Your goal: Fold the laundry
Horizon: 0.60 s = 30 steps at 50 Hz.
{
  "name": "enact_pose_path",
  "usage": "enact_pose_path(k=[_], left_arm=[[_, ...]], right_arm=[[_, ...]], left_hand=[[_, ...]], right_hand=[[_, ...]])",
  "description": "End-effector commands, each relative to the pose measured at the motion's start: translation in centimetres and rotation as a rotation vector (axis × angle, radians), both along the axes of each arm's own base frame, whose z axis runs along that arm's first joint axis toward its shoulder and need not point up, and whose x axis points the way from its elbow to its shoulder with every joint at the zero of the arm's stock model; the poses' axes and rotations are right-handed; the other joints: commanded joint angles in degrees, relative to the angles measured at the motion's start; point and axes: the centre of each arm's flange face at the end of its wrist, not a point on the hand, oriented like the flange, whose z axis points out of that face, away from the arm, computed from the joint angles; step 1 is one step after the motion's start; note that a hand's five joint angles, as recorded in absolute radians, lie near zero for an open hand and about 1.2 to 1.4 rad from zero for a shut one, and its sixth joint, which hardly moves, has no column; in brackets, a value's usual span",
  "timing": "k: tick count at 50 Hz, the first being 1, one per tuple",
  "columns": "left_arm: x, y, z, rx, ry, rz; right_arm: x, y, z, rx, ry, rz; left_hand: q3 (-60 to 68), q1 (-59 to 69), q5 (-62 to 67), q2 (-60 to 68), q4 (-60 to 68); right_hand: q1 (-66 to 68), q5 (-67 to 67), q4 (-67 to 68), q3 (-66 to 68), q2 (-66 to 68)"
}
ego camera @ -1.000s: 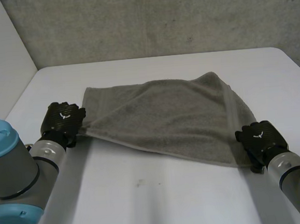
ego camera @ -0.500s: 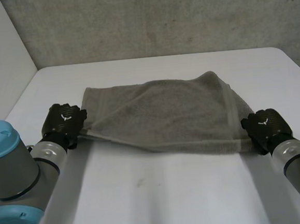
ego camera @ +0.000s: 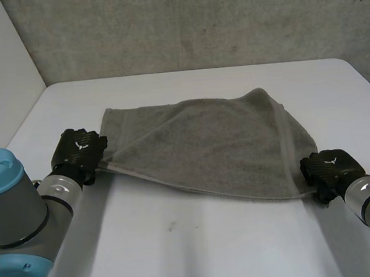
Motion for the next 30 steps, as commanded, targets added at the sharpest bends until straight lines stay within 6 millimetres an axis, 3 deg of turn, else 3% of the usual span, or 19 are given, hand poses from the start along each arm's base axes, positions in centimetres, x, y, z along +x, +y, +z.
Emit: enact_pose_path(k=[1,3,9,12,14,15,16,17,18,19,20,22,23,25,26,27,30], left_arm=[[0.1,-0.1,0.0,0.0,0.0,0.002],[0.1,-0.1,0.0,0.0,0.0,0.002],[0.0,0.1,-0.1,0.006,-0.005,-0.003],[-0.1,0.6,1.1,-0.002,-0.009,-0.009],[0.2,1.4,5.0,-0.073,0.014,-0.002],[0.2,1.4,5.0,-0.074,0.014,-0.002],[0.3,1.9,7.5,-0.131,0.038,-0.006],[0.3,1.9,7.5,-0.131,0.039,-0.006],[0.4,2.3,10.4,-0.205,0.07,-0.007],[0.5,2.9,13.2,-0.281,0.095,-0.008],[0.5,2.9,13.2,-0.282,0.095,-0.009],[0.8,3.9,17.3,-0.379,0.125,-0.008],[0.8,3.9,17.3,-0.379,0.125,-0.008],[0.9,4.2,19.8,-0.395,0.128,-0.01],[0.9,4.2,19.8,-0.395,0.127,-0.01],[1.0,4.4,20.8,-0.377,0.122,-0.011],[0.9,4.2,21.0,-0.273,0.086,-0.012]], right_arm=[[0.0,-0.4,-0.1,-0.03,0.01,0.004],[0.1,-1.1,0.2,-0.075,0.004,0.007],[0.1,-2.0,1.4,-0.128,0.006,0.005],[0.1,-2.4,2.8,-0.155,0.031,0.013],[0.1,-2.0,8.0,-0.253,0.073,0.031],[0.1,-2.0,8.0,-0.254,0.073,0.031],[0.0,-1.3,10.8,-0.283,0.103,0.048],[0.0,-0.5,13.4,-0.3,0.125,0.066],[0.0,-0.5,13.5,-0.3,0.125,0.066],[-0.1,-0.1,15.9,-0.323,0.146,0.074],[-0.1,-0.1,15.9,-0.323,0.146,0.074],[-0.2,0.2,20.2,-0.373,0.156,0.085],[-0.2,0.2,20.2,-0.374,0.156,0.085],[-0.5,0.4,24.3,-0.448,0.16,0.074],[-0.5,0.4,24.3,-0.448,0.16,0.074],[-0.6,0.7,25.9,-0.473,0.165,0.072],[-0.7,1.3,27.7,-0.484,0.189,0.079]], left_hand=[[10.1,12.2,10.7,10.2,10.0],[10.1,12.2,10.7,10.2,10.0],[10.1,12.2,10.7,10.2,10.0],[10.1,12.2,10.7,10.2,10.0],[10.1,12.2,10.7,10.2,10.0],[10.1,12.2,10.7,10.2,10.0],[10.1,12.2,10.7,10.2,10.0],[10.1,12.2,10.7,10.2,10.0],[10.1,12.2,10.7,10.2,10.0],[10.1,12.2,10.7,10.2,10.0],[10.1,12.2,10.7,10.2,10.0],[10.1,12.2,10.7,10.2,10.0],[10.1,12.2,10.7,10.2,10.0],[10.1,12.2,10.7,10.2,10.0],[10.1,12.2,10.7,10.2,10.0],[10.1,12.2,10.7,10.2,10.0],[10.1,12.2,10.7,10.2,10.0]], right_hand=[[18.7,11.4,12.6,12.7,12.1],[37.6,30.3,31.5,31.6,31.0],[37.6,30.4,31.6,31.7,31.0],[37.6,30.4,31.6,31.7,31.0],[37.6,30.4,31.6,31.7,31.0],[37.6,30.4,31.6,31.7,31.0],[37.6,30.4,31.6,31.7,31.0],[37.6,30.4,31.6,31.7,31.0],[37.6,30.4,31.6,31.7,31.0],[37.6,30.4,31.6,31.7,31.0],[37.6,30.4,31.6,31.7,31.0],[37.6,30.4,31.6,31.7,31.0],[37.6,30.4,31.6,31.7,31.0],[37.6,30.4,31.6,31.7,31.0],[37.6,30.4,31.6,31.7,31.0],[37.6,30.4,31.6,31.7,31.0],[37.6,30.4,31.6,31.7,31.0]])
